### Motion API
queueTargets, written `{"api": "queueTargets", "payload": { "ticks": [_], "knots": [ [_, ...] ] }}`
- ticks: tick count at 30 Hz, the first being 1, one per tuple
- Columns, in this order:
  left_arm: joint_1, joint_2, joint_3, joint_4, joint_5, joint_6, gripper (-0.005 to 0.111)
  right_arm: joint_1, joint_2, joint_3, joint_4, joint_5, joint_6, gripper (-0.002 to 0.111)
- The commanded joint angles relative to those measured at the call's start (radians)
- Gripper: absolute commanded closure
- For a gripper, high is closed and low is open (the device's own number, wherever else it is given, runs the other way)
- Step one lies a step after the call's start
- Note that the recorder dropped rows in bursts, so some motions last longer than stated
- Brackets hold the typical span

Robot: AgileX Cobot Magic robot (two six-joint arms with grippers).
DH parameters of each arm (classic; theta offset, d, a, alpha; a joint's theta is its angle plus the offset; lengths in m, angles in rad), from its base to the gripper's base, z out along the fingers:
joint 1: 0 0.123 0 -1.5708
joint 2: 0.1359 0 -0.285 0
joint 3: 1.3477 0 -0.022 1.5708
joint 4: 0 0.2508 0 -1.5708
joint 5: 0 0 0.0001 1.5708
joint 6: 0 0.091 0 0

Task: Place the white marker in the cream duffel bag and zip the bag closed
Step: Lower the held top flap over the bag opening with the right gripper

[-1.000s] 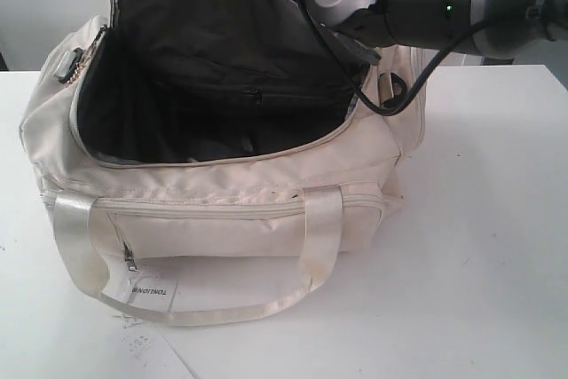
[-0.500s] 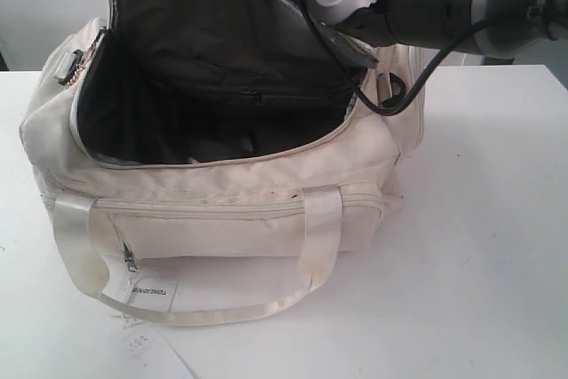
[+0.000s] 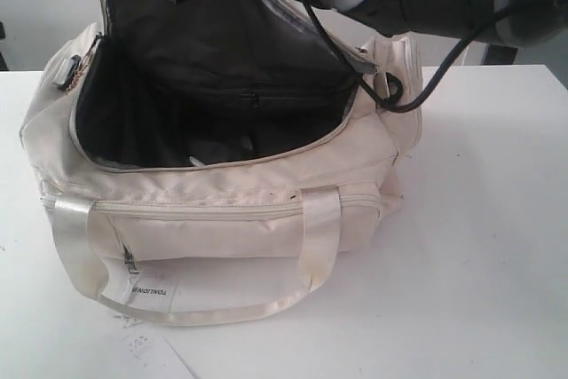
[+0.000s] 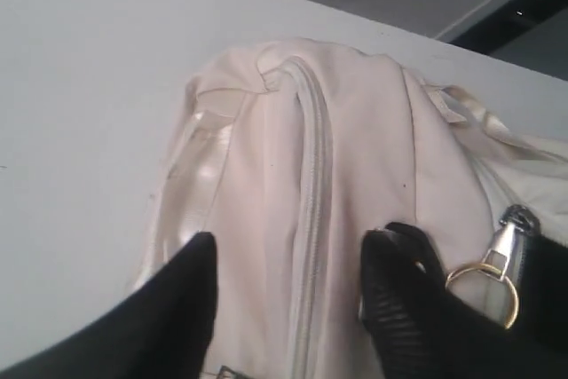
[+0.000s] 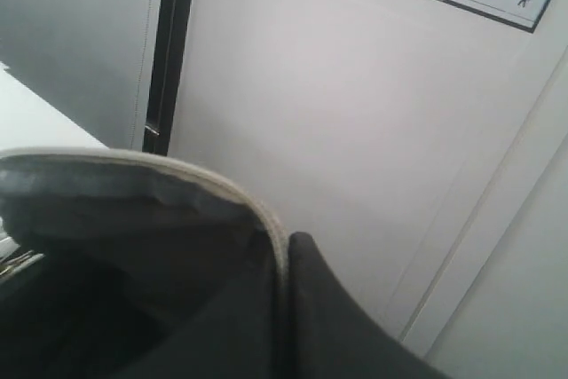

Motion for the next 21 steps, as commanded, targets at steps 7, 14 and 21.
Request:
{"api": "queueTargets", "payload": {
  "ticks": [7,14,21],
  "knots": [
    [0.000,0.210,-0.090,-0.229,0.116,0.087,0.040,-0.006,-0.030,-0.005,-0.002,0.216,-0.022,0.108],
    [-0.002,0.271,-0.090,-0.328,0.129,0.158,0.040,-0.006,-0.030,-0.005,-0.102,0.329,-0.024,0.108],
    [-0.005,0.316,-0.090,-0.443,0.182,0.263,0.040,-0.006,-0.030,-0.005,-0.126,0.446,-0.024,0.108]
  ]
}}
